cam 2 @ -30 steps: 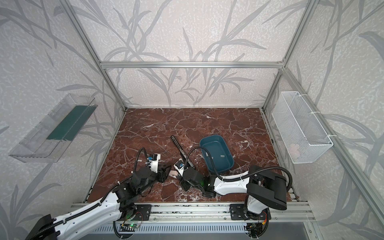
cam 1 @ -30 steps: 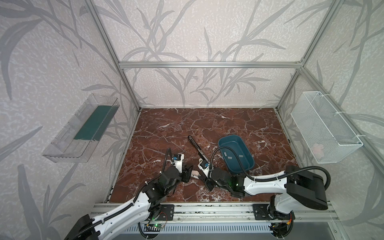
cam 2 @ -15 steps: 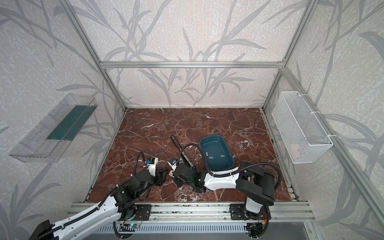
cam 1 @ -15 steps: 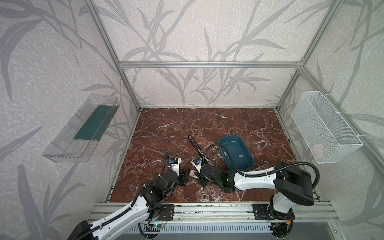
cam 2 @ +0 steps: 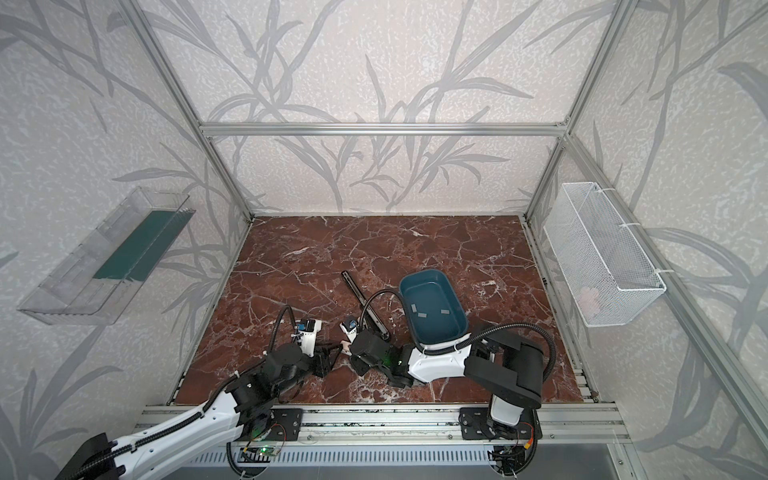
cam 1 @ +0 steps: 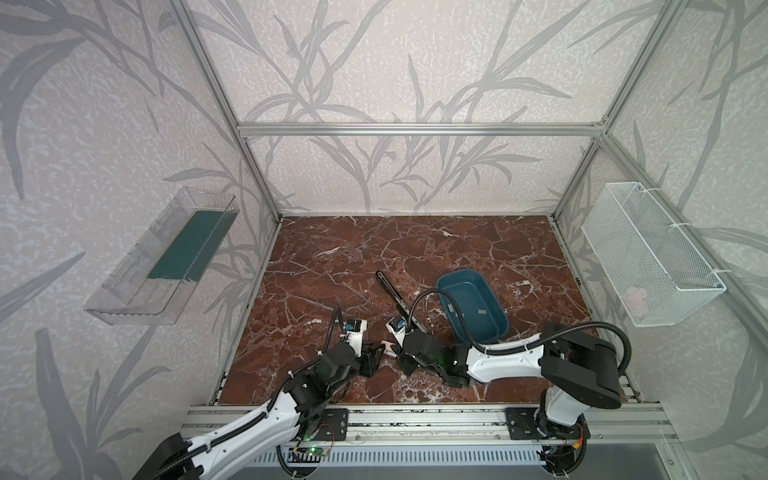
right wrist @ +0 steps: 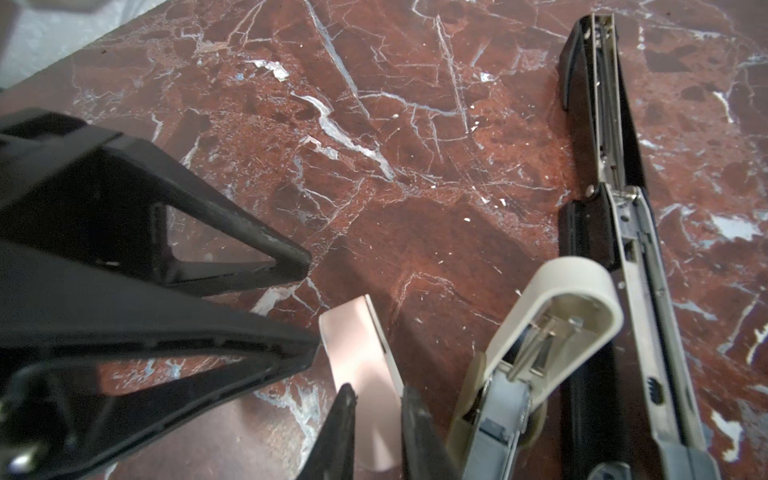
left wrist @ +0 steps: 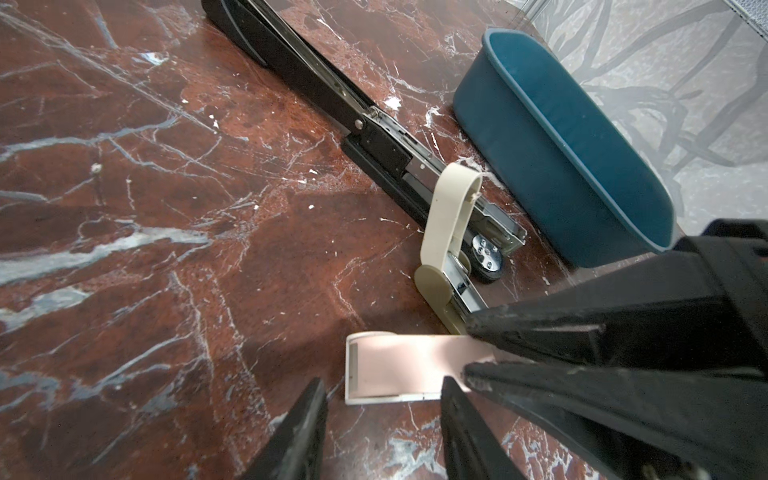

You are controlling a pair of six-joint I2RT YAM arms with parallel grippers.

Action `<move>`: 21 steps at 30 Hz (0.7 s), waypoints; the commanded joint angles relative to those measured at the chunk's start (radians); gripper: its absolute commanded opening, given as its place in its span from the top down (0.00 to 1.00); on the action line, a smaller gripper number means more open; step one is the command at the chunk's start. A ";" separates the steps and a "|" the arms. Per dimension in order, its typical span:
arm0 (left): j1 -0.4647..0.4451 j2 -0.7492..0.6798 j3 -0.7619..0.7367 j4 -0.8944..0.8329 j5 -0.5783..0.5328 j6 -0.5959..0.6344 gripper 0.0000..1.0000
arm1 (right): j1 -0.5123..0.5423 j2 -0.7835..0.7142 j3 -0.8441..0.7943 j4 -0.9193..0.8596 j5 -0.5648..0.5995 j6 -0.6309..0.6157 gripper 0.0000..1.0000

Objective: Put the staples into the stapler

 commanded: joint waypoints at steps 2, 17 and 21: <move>0.004 0.006 -0.014 0.040 0.013 -0.004 0.54 | 0.002 0.059 -0.042 -0.030 -0.024 0.050 0.79; 0.003 0.089 -0.020 0.112 0.022 -0.013 0.54 | 0.012 0.124 -0.096 -0.022 -0.007 0.145 0.83; 0.004 0.128 -0.014 0.133 0.026 -0.013 0.54 | 0.027 0.130 -0.104 -0.025 0.021 0.164 0.83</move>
